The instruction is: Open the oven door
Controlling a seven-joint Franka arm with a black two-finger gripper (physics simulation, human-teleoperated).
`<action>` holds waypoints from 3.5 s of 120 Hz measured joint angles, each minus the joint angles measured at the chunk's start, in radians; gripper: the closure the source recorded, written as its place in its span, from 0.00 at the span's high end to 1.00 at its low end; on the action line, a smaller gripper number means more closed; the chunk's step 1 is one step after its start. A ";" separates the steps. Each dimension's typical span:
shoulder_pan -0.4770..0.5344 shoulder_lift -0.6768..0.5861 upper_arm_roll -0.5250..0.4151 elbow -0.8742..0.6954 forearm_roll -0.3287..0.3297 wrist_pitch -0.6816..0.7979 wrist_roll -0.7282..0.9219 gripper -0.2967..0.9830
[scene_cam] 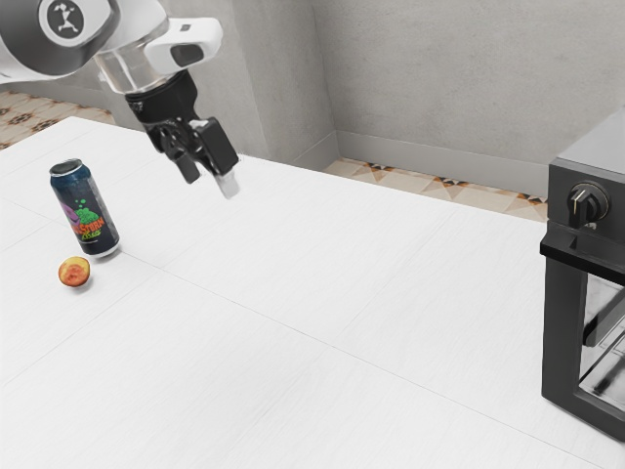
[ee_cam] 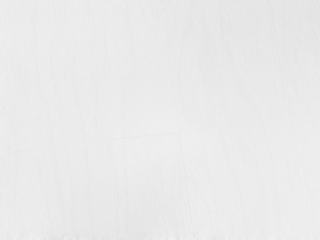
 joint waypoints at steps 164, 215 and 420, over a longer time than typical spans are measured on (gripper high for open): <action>-0.117 0.003 -0.608 -0.123 0.310 0.248 0.596 0.75; -0.619 0.153 -0.465 0.125 0.297 0.196 0.645 0.75; -0.448 0.496 -0.505 0.445 0.297 0.328 0.898 0.75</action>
